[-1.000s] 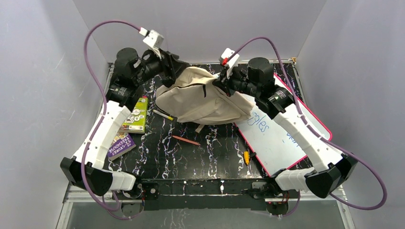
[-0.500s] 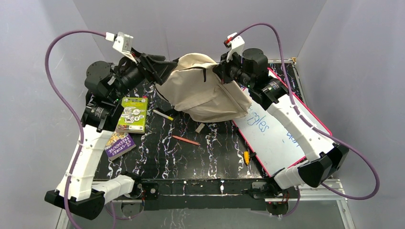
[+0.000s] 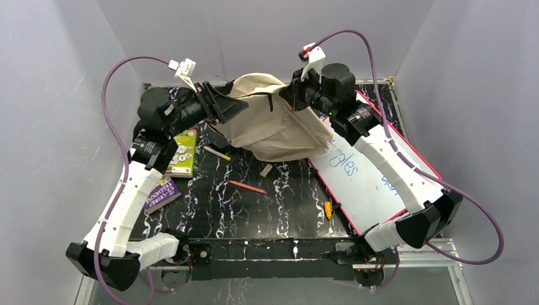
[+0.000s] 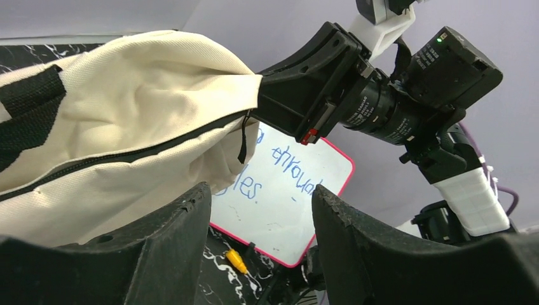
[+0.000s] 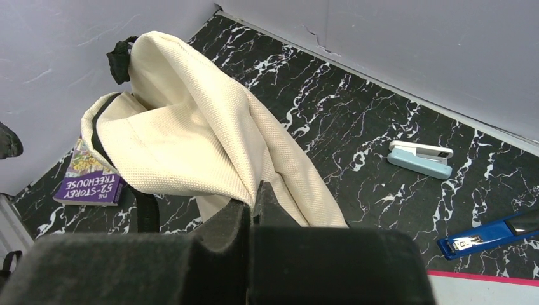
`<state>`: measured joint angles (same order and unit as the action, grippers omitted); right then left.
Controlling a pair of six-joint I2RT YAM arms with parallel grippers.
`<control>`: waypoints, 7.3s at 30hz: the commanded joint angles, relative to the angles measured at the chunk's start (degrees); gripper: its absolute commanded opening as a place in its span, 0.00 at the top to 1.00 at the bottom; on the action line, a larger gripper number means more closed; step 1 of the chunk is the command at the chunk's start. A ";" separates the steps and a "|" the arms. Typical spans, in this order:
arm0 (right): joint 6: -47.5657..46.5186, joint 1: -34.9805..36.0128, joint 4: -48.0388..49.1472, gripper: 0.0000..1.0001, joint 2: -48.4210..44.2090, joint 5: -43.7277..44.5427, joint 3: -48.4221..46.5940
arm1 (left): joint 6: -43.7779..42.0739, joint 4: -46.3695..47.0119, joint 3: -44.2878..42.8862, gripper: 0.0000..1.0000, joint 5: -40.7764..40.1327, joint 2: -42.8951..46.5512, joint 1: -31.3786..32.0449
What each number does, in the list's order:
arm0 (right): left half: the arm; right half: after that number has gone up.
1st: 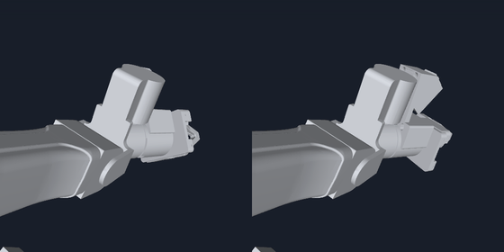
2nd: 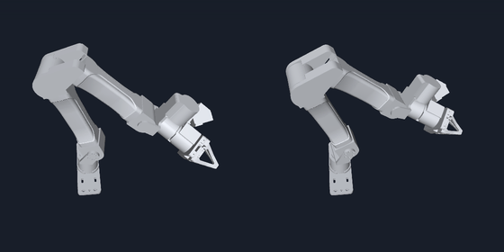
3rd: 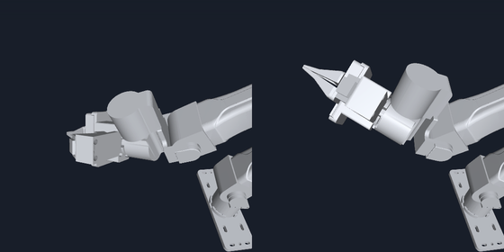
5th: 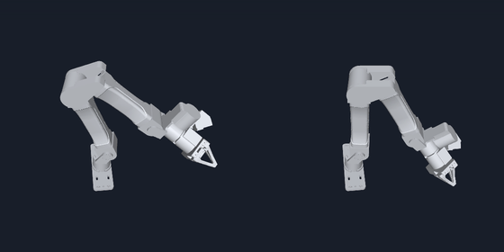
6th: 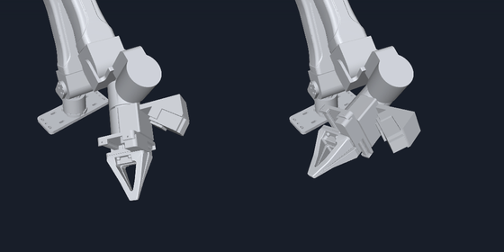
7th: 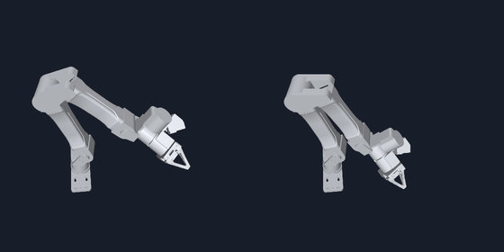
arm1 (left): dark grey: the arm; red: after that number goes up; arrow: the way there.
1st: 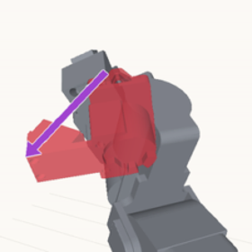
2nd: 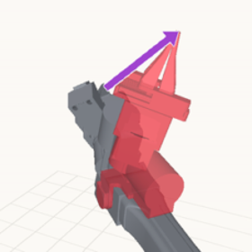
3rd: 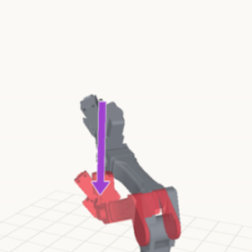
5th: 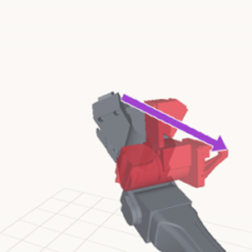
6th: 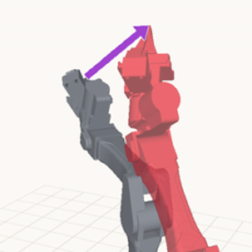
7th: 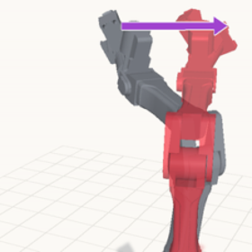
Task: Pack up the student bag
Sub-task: Unzip the student bag at the center of the board.
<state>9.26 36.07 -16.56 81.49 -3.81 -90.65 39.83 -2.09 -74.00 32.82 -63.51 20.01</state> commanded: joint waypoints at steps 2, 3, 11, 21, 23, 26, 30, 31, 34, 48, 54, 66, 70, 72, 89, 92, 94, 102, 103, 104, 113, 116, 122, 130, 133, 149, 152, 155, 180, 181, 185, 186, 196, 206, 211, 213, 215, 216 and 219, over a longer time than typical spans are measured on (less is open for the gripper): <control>2.43 -0.03 9.12 1.00 -1.33 -1.28 -2.46 | 5.50 5.94 2.77 0.44 1.45 2.92 0.40; 2.70 0.02 9.30 1.00 -1.41 -1.33 -2.23 | 6.19 6.83 3.68 0.44 1.46 2.95 0.59; 3.91 -0.04 10.26 1.00 -1.60 -1.86 -1.36 | 8.81 16.15 10.40 0.43 -3.61 1.80 7.63; 5.12 0.00 11.79 1.00 -2.98 -2.23 0.37 | 6.16 24.46 14.09 0.37 -20.18 -1.49 15.46; 5.29 -0.02 11.90 1.00 -3.17 -2.45 0.54 | 5.96 25.34 14.17 0.36 -21.39 -2.50 15.71; 5.61 -0.03 12.14 1.00 -3.40 -2.82 1.02 | 5.44 27.22 14.32 0.36 -22.96 -4.00 15.92; 5.94 -0.03 12.34 1.00 -3.73 -3.10 1.42 | 4.41 27.31 13.10 0.36 -24.27 -6.20 16.01; 5.96 -0.04 12.41 1.00 -3.78 -3.17 1.56 | 4.30 27.52 12.90 0.37 -24.33 -6.70 16.02; 5.97 -0.04 12.69 1.00 -3.98 -3.26 1.83 | 4.53 28.49 12.40 0.39 -24.67 -8.07 16.01; 5.88 -0.03 13.22 1.00 -4.66 -2.90 3.68 | 6.32 30.62 10.13 0.65 -22.97 -9.31 16.02; 5.72 -0.03 13.30 1.00 -4.69 -2.68 3.89 | 6.55 31.62 9.87 0.65 -21.93 -8.65 16.00; 5.53 0.04 12.91 1.00 -4.59 -2.16 4.03 | 6.24 31.08 9.15 0.98 -22.24 -7.59 16.02; 4.87 -0.03 12.63 1.00 -4.87 0.02 4.21 | 4.17 26.49 8.04 1.00 -24.92 -6.06 16.02; 3.49 -0.04 13.00 1.00 -5.34 0.81 4.69 | 1.54 21.39 5.93 1.00 -27.27 -5.14 16.01; -1.64 -0.27 15.50 1.00 -7.75 12.23 8.51 | -8.90 -1.95 -3.02 1.00 -42.02 -0.05 15.85; -1.63 -0.39 16.05 1.00 -8.13 14.52 9.22 | -9.58 -4.34 -3.01 1.00 -43.61 1.05 15.67; -1.66 -0.54 16.11 1.00 -8.51 15.98 9.65 | -10.13 -6.42 -2.83 1.00 -45.11 1.86 15.52; 1.27 -2.90 14.81 1.00 -7.55 19.17 9.37 | -12.18 -13.55 -0.81 1.00 -49.93 5.55 14.91; 1.97 -3.37 14.60 1.00 -7.43 19.28 9.40 | -12.42 -14.27 -0.60 1.00 -50.55 5.95 14.84; 2.91 -3.81 14.35 1.00 -7.34 19.30 9.48 | -12.75 -14.82 -0.53 1.00 -51.48 6.28 14.80; 8.71 -8.09 11.89 1.00 -7.91 18.53 10.85 | -13.21 -22.61 0.23 1.00 -60.42 7.37 14.38; 9.47 -8.49 12.09 1.00 -8.35 18.20 11.89 | -12.03 -24.70 1.83 1.00 -63.37 7.88 14.20; 10.03 -8.88 19.49 1.00 -9.84 14.51 15.18 | -13.71 -21.85 2.71 1.00 -62.81 7.32 12.97; 8.68 -8.92 30.43 1.00 -7.98 7.78 12.77 | -20.76 -15.61 -12.41 1.00 -53.19 -6.09 7.38; 8.24 -8.93 35.85 1.00 -6.06 6.35 12.70 | -19.67 -14.23 -18.84 1.00 -45.77 -11.24 1.31; 1.61 -9.14 46.55 0.71 3.19 -5.08 22.41 | -18.11 1.12 -7.93 1.00 -20.73 -16.03 -6.59; 0.51 -9.23 43.86 0.49 0.39 -3.97 24.36 | -17.18 1.82 -5.42 1.00 -18.62 -15.31 -6.64; -1.51 -9.25 38.77 0.37 -3.14 -2.72 24.25 | -17.05 1.67 -4.63 1.00 -17.63 -14.86 -6.58; -27.78 -8.60 3.14 0.02 14.06 -24.63 -17.46 | -18.03 1.56 -1.29 1.00 -13.67 -11.47 -6.56; -28.88 -8.59 2.52 0.01 15.21 -24.67 -18.59 | -18.04 1.48 -1.34 1.00 -13.47 -11.47 -6.56; -31.65 -8.60 -2.98 0.01 20.49 -28.00 -26.23 | -18.45 1.23 -1.27 1.00 -13.33 -11.24 -6.57; -31.89 -8.61 -4.79 0.01 21.82 -29.43 -28.35 | -18.54 1.21 -1.18 1.00 -13.39 -11.16 -6.59; -31.12 -7.86 -9.31 0.03 27.42 -31.63 -34.20 | -19.23 1.22 -1.05 1.00 -12.98 -10.29 -6.63; -29.66 -7.70 -11.13 0.14 31.80 -28.63 -38.27 | -20.49 1.82 1.21 1.00 -12.84 -8.54 -6.59; -28.58 -7.76 -8.30 0.47 29.95 -29.81 -34.63 | -20.43 1.05 1.80 1.00 -15.08 -8.00 -6.56; -27.39 -7.74 -4.03 0.69 27.40 -29.51 -30.18 | -19.97 -0.25 1.84 1.00 -17.24 -7.88 -6.57; -26.26 -7.74 2.30 0.84 24.56 -28.78 -24.87 | -19.52 -1.95 1.65 1.00 -19.53 -7.51 -6.82; -25.77 -7.74 4.69 0.88 23.14 -28.15 -22.42 | -19.22 -2.56 1.85 1.00 -20.38 -7.16 -6.97; -24.28 -7.90 9.85 1.00 20.28 -24.39 -17.41 | -18.05 -3.71 2.87 1.00 -22.07 -5.75 -8.16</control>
<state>-18.04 28.51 -18.04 107.77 -32.58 -112.42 20.64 -4.43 -71.81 14.92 -73.73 13.23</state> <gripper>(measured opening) 0.091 0.011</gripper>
